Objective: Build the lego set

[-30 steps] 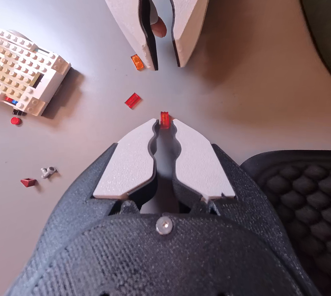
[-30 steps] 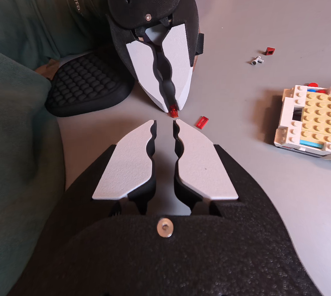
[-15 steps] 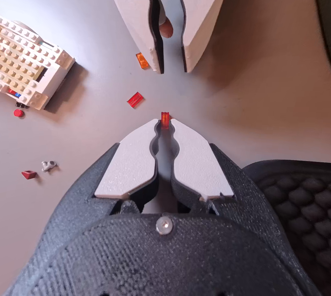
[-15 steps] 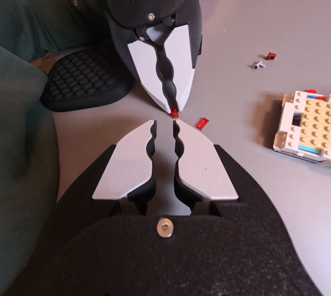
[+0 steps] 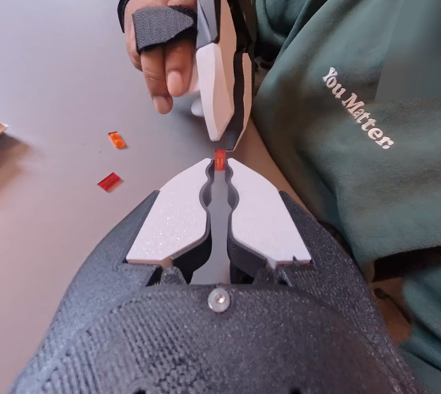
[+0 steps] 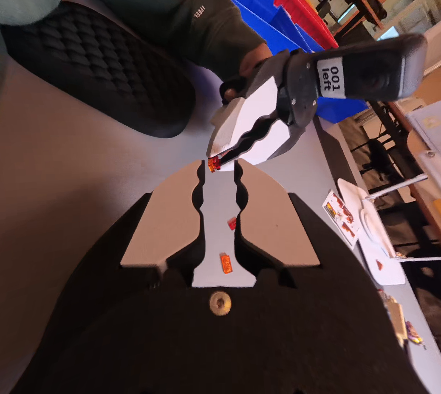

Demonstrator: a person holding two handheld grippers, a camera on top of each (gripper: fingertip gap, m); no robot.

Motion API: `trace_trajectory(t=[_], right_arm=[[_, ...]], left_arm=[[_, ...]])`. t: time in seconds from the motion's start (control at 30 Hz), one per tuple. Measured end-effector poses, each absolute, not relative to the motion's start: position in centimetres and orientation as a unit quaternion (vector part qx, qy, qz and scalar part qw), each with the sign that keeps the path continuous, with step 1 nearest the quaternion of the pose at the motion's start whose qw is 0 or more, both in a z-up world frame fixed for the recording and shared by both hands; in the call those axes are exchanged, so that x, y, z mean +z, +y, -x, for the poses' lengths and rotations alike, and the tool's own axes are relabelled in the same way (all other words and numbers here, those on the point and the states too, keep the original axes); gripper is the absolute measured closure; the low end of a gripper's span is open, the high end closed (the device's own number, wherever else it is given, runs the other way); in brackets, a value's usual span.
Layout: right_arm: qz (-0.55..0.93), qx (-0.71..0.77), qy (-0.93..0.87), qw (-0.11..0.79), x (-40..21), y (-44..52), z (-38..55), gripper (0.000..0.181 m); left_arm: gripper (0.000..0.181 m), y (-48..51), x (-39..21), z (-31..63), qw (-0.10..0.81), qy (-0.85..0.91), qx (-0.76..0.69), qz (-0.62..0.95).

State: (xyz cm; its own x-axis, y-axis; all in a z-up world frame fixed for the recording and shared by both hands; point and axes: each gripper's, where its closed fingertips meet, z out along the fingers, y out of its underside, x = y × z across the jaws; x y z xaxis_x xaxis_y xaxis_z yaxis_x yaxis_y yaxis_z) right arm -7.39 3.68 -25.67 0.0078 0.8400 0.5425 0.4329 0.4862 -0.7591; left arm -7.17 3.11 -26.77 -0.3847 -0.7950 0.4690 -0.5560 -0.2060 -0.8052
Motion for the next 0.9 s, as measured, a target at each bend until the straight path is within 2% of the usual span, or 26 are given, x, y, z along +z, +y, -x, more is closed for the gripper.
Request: trace_trajectory(t=[0.1, 0.2, 0.43, 0.63, 0.9], right_arm=[[0.452, 0.167, -0.701, 0.526, -26.1, 3.0, 7.5, 0.161], [0.442, 0.151, -0.704, 0.535, -26.0, 2.9, 7.7, 0.171], [0.449, 0.146, -0.696, 0.541, -25.7, 3.2, 7.6, 0.174], [0.515, 0.281, -0.617, 0.524, -24.2, 4.3, 6.8, 0.175], [0.528, 0.369, -0.553, 0.528, -22.0, 4.8, 6.3, 0.175]], left_arm=[[0.173, 2.5, -26.0, 7.0, 0.100, 0.610, -0.579, 0.532], [0.173, 2.1, -26.0, 6.9, 0.092, 0.613, -0.580, 0.528], [0.173, 2.3, -25.6, 6.7, 0.097, 0.593, -0.596, 0.533], [0.169, 3.8, -24.1, 6.3, 0.207, 0.612, -0.537, 0.543], [0.172, 4.6, -22.4, 5.4, 0.361, 0.682, -0.355, 0.528]])
